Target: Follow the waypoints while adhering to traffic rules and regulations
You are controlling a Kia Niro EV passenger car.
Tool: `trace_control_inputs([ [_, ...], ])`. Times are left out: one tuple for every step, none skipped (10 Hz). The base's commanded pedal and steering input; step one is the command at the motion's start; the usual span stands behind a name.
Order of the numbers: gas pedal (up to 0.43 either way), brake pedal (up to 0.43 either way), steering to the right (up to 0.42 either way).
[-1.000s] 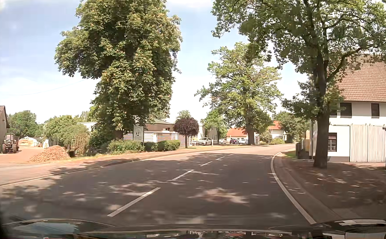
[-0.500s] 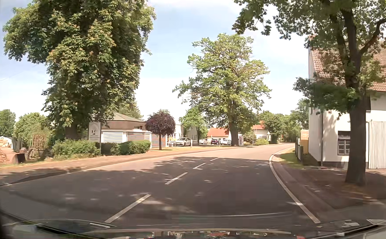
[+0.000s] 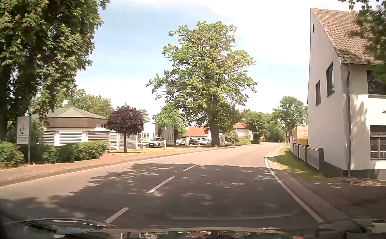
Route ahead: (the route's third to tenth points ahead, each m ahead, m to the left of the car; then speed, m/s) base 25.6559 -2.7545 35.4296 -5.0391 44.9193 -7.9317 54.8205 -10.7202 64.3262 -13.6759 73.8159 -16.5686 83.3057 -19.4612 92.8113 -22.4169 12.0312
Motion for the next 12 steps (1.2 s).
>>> trace_control_inputs([
  [0.311, 0.0, 0.066],
  [0.311, 0.0, 0.065],
  [0.311, 0.0, 0.064],
  [0.311, 0.0, 0.062],
  [0.311, 0.0, 0.062],
  [0.311, 0.0, 0.06],
  [0.311, 0.0, 0.059],
  [0.311, 0.0, 0.058],
  [0.299, 0.0, 0.056],
  [0.287, 0.0, 0.054],
  [0.28, 0.0, 0.05],
  [0.248, 0.0, 0.046],
])
